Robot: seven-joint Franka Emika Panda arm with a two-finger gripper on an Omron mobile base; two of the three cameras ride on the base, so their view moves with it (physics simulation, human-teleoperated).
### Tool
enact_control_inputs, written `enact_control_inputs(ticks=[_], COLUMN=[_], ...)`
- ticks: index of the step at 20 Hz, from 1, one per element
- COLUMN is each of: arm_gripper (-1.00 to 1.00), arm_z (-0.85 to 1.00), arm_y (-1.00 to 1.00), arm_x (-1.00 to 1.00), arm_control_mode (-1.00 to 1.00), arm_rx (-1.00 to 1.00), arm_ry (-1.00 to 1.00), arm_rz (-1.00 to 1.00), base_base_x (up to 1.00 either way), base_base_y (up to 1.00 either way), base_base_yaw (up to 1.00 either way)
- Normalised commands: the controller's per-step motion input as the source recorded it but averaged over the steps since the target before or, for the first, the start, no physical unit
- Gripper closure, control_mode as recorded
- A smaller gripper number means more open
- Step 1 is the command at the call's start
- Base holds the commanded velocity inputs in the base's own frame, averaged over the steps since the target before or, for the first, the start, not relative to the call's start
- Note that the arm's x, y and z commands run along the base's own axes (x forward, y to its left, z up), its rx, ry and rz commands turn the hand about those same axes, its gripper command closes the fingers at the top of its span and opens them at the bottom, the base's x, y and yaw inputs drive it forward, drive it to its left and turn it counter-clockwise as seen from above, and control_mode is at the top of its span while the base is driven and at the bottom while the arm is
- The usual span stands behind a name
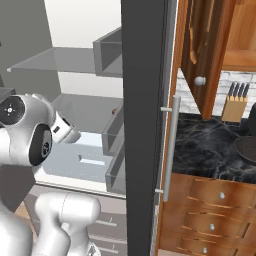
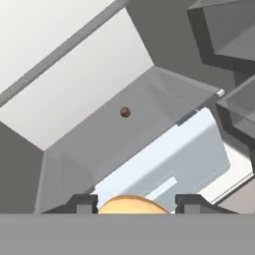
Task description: Pick the egg and butter from the fridge and place them by the bowl for mixing.
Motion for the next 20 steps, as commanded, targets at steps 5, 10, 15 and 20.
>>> enact_control_inputs(ticks=[5,10,15,20], arm_gripper=[1.00,1.00,1.00,1.00], arm_z=[0.96,0.41,-0.17,0.00], arm_y=[-0.08,0.02,-0.04,0.00], arm_x=[-1.00,-0.57,-0.40,0.00], arm_control_mode=[-1.00,-1.00,1.00,1.00], arm_rx=[0.05,-0.01,0.00,0.00], arm_ry=[0.12,0.03,0.07,0.00], arm_rz=[-0.13,-0.06,0.00,0.00], base_base_x=[0.00,0.00,-0.60,-1.00], base_base_y=[0.00,0.00,-0.13,-0.37], base_base_yaw=[0.00,0.00,-0.02,-0.08])
